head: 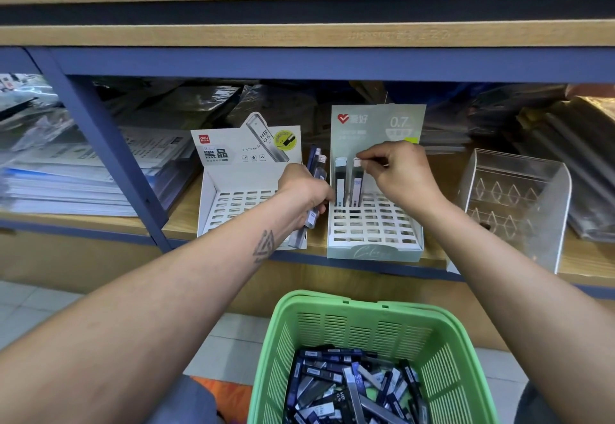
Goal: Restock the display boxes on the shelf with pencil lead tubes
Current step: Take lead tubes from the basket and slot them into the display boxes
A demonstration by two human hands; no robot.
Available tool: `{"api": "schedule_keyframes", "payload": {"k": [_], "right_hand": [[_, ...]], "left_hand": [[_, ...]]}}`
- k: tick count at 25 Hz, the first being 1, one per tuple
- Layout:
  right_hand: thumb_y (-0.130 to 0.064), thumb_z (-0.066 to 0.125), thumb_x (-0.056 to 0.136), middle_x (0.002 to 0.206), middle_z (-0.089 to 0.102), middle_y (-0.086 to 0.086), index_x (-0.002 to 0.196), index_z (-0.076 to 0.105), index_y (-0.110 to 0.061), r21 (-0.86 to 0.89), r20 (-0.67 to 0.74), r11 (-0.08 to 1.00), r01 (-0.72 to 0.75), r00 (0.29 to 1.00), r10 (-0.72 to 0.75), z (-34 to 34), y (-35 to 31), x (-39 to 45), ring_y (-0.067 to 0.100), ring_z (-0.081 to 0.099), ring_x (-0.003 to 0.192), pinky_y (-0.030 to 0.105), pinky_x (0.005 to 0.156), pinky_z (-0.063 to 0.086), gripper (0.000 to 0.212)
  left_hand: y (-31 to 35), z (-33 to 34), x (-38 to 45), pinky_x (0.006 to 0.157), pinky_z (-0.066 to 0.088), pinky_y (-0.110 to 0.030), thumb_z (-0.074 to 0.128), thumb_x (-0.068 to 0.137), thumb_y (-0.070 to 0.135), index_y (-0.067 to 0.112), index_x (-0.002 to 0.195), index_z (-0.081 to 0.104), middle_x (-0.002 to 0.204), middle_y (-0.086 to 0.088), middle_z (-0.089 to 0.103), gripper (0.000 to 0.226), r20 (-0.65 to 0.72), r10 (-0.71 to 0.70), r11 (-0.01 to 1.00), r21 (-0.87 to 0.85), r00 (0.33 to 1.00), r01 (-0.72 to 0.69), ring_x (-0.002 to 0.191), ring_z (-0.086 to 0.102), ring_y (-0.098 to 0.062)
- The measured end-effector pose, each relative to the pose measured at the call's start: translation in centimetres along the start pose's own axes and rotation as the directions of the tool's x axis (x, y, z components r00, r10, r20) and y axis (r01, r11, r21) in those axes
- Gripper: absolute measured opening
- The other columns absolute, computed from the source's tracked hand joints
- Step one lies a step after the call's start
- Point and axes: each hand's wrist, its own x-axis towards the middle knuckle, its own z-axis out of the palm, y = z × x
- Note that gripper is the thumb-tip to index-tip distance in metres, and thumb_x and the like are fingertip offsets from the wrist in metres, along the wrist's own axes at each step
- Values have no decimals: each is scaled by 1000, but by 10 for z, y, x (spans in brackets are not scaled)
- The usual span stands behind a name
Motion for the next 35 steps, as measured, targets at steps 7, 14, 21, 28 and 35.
{"api": "schedule_keyframes", "payload": {"k": [7, 14, 21, 28, 35], "right_hand": [[-16, 65, 96, 114, 73, 2, 116, 75, -19, -110, 47, 993, 37, 998, -32, -3, 3, -2, 21, 66, 106, 43, 95, 55, 22], [-22, 61, 98, 104, 71, -2, 127, 67, -23, -117, -50, 993, 34, 998, -40, -15, -14, -10, 13, 65, 85, 33, 81, 56, 30], [-16, 76, 89, 84, 75, 11, 106, 68, -8, 657, 329, 646, -389, 919, 219, -25, -41, -23, 19, 64, 67, 31, 58, 50, 21], [-5, 86, 76, 86, 77, 16, 113, 61, -5, 554, 399, 692, -463, 877, 267, -34, -39, -28, 26, 72, 75, 36, 66, 57, 45], [8, 71, 85, 74, 72, 12, 91, 72, 0, 663, 351, 542, -516, 854, 384, -41, -20, -22, 17, 65, 62, 22, 63, 59, 10]], "left_hand": [[-2, 1, 1, 52, 53, -27, 79, 76, -3, 6, 98, 55, 76, -15, 67, 34, 12, 9, 1000, -14, 1000, -9, 45, 58, -17], [6, -21, -15, 42, 42, -23, 77, 76, -7, 4, 92, 56, 68, -12, 59, 29, 169, 60, 980, -195, 984, -26, 42, 50, -16], [10, -12, -46, 38, 35, -20, 70, 79, -12, 3, 85, 61, 74, -16, 57, 19, 444, 165, 962, -271, 881, -43, 42, 45, -16], [8, 6, -52, 39, 35, -19, 67, 80, -8, 2, 92, 62, 61, -11, 52, 16, 396, 116, 955, -296, 911, 7, 41, 45, -16], [11, -13, -47, 36, 36, -18, 69, 94, 30, 4, 91, 63, 64, -11, 58, 26, 431, 51, 927, -357, 901, 119, 43, 46, -16]]}}
